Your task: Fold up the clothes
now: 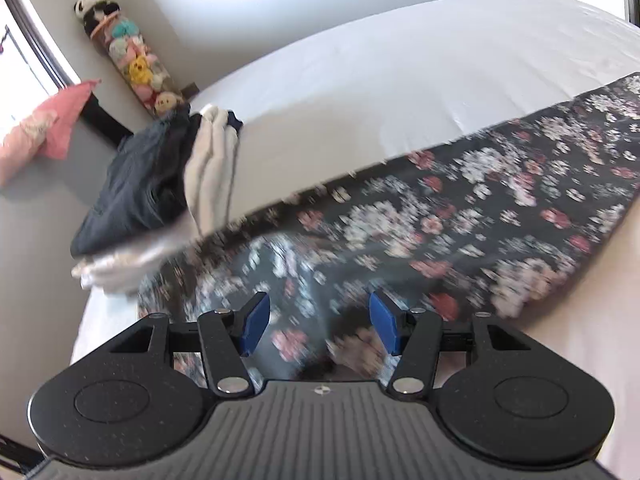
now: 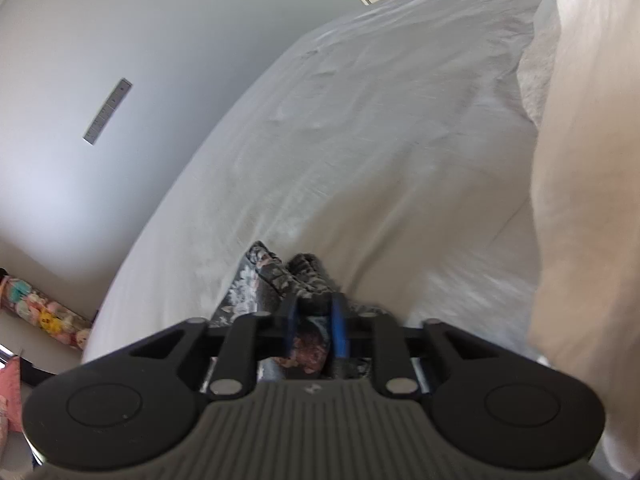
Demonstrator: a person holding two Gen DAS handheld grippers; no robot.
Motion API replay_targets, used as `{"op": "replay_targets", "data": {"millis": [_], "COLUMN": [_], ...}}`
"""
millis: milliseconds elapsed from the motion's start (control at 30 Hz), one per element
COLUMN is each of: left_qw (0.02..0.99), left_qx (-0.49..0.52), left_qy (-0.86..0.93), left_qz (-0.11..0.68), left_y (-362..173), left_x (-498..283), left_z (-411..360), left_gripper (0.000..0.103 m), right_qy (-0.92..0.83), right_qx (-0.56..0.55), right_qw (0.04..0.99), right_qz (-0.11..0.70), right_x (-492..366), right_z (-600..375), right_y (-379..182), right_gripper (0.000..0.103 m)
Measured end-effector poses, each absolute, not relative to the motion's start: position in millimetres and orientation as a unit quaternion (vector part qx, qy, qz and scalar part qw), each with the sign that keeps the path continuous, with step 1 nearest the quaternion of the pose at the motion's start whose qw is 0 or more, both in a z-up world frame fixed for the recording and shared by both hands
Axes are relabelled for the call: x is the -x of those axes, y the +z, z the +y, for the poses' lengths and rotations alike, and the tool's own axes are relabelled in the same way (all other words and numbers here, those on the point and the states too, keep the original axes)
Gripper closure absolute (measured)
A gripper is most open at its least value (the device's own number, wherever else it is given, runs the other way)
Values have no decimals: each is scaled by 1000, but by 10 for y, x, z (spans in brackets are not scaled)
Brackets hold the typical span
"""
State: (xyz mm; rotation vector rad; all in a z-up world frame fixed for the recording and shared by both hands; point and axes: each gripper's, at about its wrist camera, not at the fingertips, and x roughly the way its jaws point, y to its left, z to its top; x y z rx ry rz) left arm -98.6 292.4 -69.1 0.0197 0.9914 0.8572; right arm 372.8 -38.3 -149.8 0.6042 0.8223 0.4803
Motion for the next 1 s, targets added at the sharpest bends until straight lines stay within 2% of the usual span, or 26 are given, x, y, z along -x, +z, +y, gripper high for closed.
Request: {"op": "replay_targets", "data": {"millis": [67, 300, 433, 567, 800, 900, 967, 1000], "left_qw": [786, 776, 789, 791, 770, 757, 757, 758], "left_qx": [-4, 42, 56, 61, 45, 56, 75, 85], "left_qy": [403, 422, 414, 402, 422, 441, 448, 452], "left_qz": [468, 467, 450, 457, 476, 479, 469, 464], "left_y": [-729, -820, -828, -957, -1307, -1437, -1451, -1457], "left_x": [1000, 1057, 1082, 1068, 975, 977, 1005, 1019], "left_z": [2849, 2746, 2626, 2513, 2509, 2648, 2737, 2782], "left_gripper": [38, 38, 38, 38, 39, 49, 63, 75], "right_qy": [230, 220, 215, 226, 321, 357, 377, 386], "right_qx": [-271, -251, -231, -168, -109, -81, -65, -56], "right_qw": [858, 852, 872, 898, 872, 853, 842, 837], "right_qz": [371, 404, 374, 337, 352, 372, 381, 383], "right_x": [-3696, -3786, -3655, -3370, -2713, -2455, -2278, -2203], "right_z": [-377, -381, -376, -222, 149, 301, 378, 415], "right_y": [-1461, -1644, -1501, -1248, -1071, -1155, -1205, -1226], "right_gripper": [92, 93, 81, 80, 80, 78, 74, 74]}}
